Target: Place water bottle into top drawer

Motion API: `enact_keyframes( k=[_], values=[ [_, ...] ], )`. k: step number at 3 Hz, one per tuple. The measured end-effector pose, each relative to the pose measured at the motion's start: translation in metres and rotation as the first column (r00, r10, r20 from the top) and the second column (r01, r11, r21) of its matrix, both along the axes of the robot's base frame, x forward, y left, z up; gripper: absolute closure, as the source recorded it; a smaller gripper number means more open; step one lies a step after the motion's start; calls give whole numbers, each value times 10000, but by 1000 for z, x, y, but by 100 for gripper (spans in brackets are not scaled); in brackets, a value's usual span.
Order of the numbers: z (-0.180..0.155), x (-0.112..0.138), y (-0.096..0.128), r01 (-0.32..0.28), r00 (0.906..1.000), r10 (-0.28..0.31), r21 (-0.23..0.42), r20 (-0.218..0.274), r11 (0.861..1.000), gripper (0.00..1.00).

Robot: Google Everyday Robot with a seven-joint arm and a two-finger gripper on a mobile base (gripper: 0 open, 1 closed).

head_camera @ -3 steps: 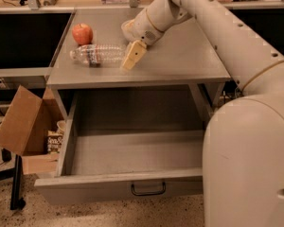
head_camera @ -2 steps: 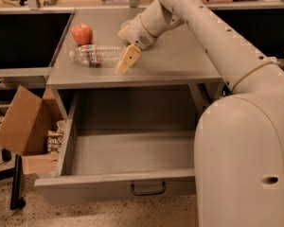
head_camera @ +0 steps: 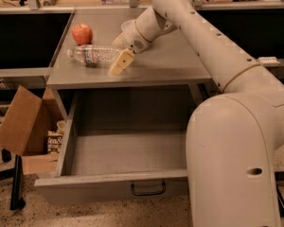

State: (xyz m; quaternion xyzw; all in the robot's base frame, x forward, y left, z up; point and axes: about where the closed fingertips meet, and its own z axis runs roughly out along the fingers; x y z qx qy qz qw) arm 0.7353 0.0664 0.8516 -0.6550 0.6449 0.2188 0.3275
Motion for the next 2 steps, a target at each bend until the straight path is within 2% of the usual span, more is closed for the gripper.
enact_keyframes(
  k=[1, 2],
  values=[
    [-1, 0, 0, 0, 10000, 0, 1, -9, 10000, 41],
    [4, -19, -1, -377, 9993, 378, -26, 65, 9993, 72]
  ],
)
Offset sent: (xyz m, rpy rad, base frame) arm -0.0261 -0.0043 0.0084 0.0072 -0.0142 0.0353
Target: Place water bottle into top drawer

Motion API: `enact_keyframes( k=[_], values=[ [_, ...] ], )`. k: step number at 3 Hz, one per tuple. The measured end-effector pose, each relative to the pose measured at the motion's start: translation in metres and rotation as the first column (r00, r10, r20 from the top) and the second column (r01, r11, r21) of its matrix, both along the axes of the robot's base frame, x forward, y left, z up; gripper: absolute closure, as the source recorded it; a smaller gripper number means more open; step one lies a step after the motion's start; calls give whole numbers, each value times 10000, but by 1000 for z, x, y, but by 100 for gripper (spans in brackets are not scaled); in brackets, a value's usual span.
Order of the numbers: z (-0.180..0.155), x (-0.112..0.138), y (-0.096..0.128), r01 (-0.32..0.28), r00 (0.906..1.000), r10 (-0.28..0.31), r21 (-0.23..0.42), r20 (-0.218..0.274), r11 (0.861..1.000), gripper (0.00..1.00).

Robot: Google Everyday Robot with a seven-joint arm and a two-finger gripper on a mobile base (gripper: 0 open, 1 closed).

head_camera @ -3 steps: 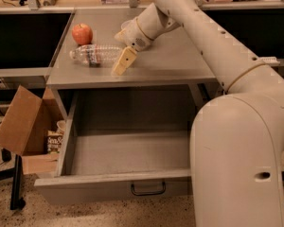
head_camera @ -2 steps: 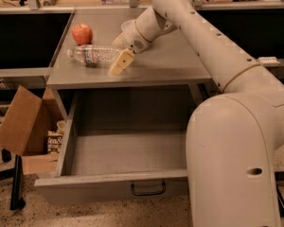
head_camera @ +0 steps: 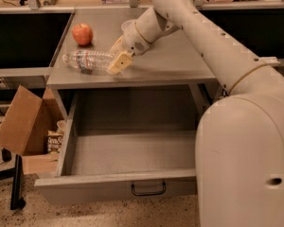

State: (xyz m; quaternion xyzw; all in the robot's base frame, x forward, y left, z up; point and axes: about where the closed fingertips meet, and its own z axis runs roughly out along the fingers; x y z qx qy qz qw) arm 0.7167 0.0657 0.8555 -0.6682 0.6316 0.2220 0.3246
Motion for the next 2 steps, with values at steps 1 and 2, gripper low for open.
enact_keyframes(
  k=[1, 2],
  values=[
    [14, -26, -4, -628, 9976, 633, -187, 295, 9979, 96],
    [22, -69, -17, -1564, 9853, 1592, -487, 624, 9865, 100]
  ],
)
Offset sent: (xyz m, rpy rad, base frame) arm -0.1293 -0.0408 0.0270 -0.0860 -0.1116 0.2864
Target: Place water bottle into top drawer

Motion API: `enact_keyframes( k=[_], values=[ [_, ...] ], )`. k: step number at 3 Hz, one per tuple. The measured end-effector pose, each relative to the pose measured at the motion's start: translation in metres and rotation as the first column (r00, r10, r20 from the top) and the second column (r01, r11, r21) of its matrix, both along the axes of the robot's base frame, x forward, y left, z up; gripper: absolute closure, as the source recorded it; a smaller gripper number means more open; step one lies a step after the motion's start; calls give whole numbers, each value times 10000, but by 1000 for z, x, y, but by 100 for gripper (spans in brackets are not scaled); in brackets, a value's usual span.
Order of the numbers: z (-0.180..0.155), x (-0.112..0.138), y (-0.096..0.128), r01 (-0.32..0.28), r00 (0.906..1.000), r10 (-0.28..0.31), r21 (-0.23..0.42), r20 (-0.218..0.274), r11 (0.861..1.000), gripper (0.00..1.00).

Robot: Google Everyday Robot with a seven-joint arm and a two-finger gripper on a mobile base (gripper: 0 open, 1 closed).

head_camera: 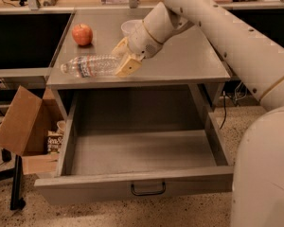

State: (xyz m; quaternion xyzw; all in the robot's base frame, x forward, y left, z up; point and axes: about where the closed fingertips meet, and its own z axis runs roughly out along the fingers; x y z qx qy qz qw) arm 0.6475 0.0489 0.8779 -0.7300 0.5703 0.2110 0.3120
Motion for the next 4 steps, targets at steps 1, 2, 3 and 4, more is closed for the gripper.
enact_keyframes(
  k=[1, 2, 3, 4],
  values=[
    [-9, -35, -7, -970, 9953, 970, -138, 40, 9952, 100],
    [-9, -35, -7, -970, 9953, 970, -139, 40, 9952, 100],
    [-29, -52, 0, -1274, 9918, 1268, -494, -163, 9906, 100],
    [-64, -76, -3, -1051, 9922, 1007, -583, -739, 9928, 100]
  ],
)
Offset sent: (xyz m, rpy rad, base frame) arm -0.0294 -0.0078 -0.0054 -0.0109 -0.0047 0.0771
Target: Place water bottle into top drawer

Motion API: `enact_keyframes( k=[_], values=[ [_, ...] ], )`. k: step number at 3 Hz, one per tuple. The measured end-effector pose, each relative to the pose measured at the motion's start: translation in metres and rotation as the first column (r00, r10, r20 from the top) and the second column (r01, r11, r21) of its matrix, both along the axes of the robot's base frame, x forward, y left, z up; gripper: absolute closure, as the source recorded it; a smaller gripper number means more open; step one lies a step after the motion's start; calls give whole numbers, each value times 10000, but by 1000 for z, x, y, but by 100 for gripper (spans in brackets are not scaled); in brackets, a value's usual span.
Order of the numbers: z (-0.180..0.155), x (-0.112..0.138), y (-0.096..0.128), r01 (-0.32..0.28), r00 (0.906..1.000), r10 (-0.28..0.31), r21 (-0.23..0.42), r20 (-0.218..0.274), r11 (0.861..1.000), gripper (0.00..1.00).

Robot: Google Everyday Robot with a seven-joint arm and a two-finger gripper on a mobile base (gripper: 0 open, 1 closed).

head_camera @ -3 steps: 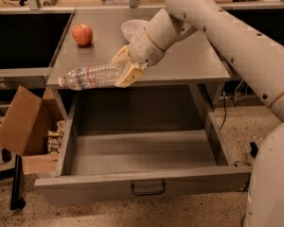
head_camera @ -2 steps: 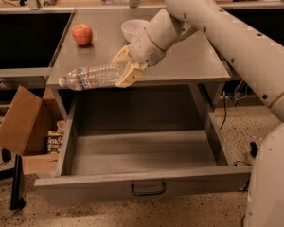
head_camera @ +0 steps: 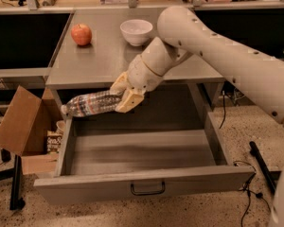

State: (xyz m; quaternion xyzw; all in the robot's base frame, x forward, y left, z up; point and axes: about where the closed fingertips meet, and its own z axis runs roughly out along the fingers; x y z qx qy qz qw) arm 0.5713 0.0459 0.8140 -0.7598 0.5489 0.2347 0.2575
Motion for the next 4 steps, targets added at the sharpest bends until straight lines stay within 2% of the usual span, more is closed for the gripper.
enact_keyframes(
  k=[1, 2, 3, 4],
  values=[
    [-42, -15, -17, 889, 9946, -901, -254, -508, 9957, 100],
    [-73, -24, -34, 2013, 9765, -2027, -255, -732, 9792, 100],
    [-104, -26, -49, 3204, 9435, -3192, -5, -892, 9473, 100],
    [-128, -23, -61, 3895, 9151, -3862, 70, -1161, 9210, 86]
  ],
)
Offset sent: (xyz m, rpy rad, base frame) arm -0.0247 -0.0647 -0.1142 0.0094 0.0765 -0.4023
